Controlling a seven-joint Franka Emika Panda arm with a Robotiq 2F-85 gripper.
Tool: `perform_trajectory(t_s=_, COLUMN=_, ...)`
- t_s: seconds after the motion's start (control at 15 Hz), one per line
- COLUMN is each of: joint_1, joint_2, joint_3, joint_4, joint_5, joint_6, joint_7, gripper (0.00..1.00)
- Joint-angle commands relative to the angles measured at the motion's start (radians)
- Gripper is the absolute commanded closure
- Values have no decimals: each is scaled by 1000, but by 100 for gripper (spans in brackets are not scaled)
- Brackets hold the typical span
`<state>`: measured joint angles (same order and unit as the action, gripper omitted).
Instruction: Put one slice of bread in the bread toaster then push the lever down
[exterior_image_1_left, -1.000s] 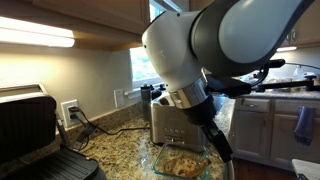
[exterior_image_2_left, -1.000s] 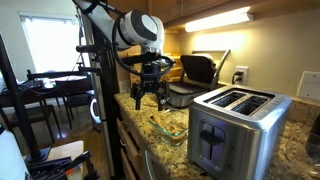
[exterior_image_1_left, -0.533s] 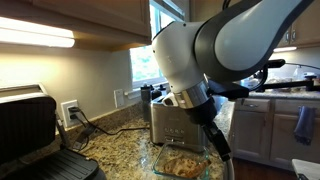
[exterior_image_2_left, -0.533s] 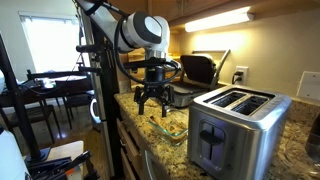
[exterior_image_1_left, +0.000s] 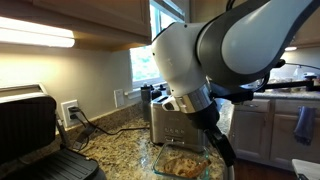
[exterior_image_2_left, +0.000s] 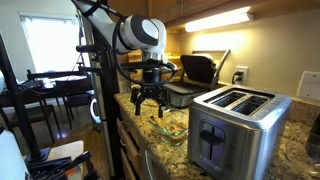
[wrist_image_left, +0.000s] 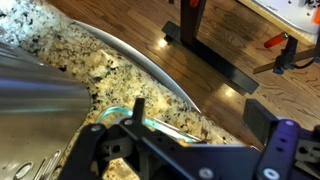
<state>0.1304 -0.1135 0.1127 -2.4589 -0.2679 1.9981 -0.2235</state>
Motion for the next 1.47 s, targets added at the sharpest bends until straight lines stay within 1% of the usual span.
perform_trajectory(t_s=0.0, joint_1=12, joint_2=-7, joint_3=19, joint_4=-8, joint_5=1, joint_6=-1, joint_7=8, gripper=0)
perform_trajectory(t_s=0.27, joint_1=22, joint_2=13, joint_3=46, joint_4=7, joint_5=0, joint_6=-3, joint_7=21, gripper=0)
perform_trajectory(t_s=0.6, joint_1=34, joint_2=37, joint_3=64, joint_4=23, joint_5=-6, joint_6=10, joint_7=18, gripper=0)
perform_trajectory(t_s=1.4, joint_1=25, joint_2=35, joint_3=54, joint_4=3, joint_5=-12, joint_6=80, joint_7=-8, gripper=0)
